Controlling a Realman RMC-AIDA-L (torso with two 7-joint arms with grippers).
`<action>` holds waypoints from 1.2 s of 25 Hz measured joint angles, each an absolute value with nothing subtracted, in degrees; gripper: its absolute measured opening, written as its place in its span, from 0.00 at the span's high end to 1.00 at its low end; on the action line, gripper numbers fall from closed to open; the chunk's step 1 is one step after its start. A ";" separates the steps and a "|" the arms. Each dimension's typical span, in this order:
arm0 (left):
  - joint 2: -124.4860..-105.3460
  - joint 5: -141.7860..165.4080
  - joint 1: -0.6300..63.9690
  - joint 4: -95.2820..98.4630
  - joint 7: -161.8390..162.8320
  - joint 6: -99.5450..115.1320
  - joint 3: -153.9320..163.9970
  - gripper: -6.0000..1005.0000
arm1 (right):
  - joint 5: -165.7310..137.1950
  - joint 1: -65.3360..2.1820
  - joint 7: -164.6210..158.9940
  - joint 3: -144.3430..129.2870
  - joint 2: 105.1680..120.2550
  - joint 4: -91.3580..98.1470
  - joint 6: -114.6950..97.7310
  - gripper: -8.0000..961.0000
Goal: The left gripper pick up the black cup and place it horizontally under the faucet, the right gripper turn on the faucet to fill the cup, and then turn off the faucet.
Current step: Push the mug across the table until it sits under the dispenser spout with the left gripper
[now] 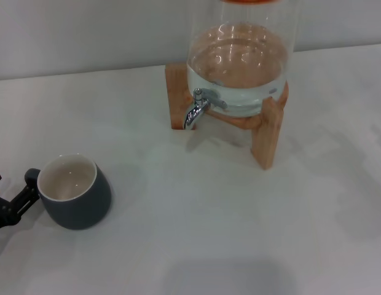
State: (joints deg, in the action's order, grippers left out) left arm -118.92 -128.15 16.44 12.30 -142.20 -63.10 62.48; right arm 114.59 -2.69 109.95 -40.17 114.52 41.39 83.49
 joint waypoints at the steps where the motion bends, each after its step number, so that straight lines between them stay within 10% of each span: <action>1: -118.92 -128.15 16.44 12.30 -142.20 -63.10 62.46 0.14 | 114.59 -2.67 109.95 -40.17 114.52 41.40 83.56 0.28; 10: -118.92 -128.04 16.44 12.31 -142.21 -63.38 62.47 0.17 | 114.61 -2.48 109.94 -40.07 114.51 41.39 84.03 0.28; 13: -118.92 -127.83 16.44 12.31 -142.20 -63.67 62.71 0.39 | 114.61 -2.47 109.95 -40.07 114.52 41.39 84.05 0.28; 30: -119.00 -127.10 16.44 13.01 -142.21 -63.80 62.93 0.82 | 114.57 -2.37 109.95 -39.46 114.61 41.39 84.21 0.28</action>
